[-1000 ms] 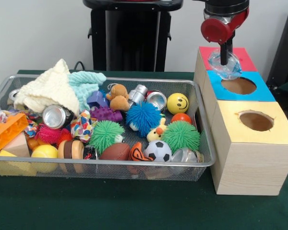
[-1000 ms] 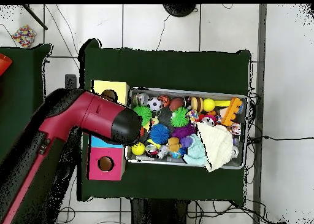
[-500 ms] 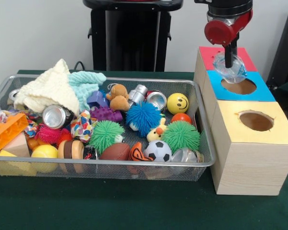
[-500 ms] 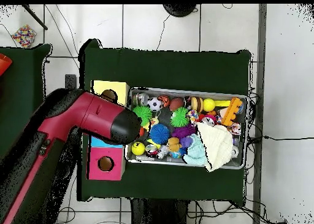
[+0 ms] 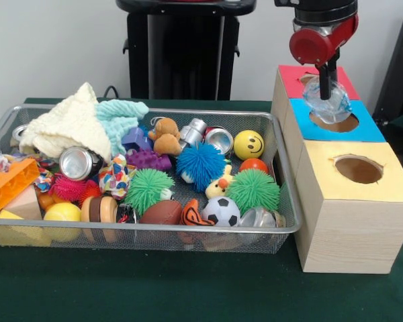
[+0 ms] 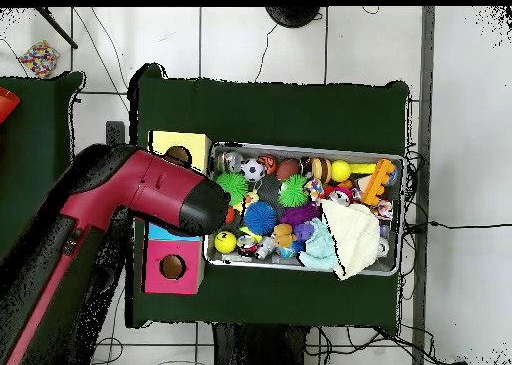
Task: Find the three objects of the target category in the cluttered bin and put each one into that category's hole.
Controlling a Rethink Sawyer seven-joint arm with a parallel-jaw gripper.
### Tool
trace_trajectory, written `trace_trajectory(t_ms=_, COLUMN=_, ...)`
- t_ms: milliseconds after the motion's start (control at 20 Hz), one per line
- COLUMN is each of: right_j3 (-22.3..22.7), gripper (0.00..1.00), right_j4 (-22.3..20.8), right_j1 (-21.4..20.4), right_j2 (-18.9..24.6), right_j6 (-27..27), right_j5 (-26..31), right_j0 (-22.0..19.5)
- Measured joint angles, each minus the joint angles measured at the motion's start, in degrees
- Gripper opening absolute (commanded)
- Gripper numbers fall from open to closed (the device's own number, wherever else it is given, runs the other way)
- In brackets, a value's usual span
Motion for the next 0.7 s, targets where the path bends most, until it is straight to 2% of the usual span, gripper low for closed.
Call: trace_trajectory(t_ms=700, right_j3=0.0, gripper=0.00, right_j4=0.0, right_j1=-0.5, right_j2=0.0, right_j6=0.1, right_j5=0.1, right_j0=0.1)
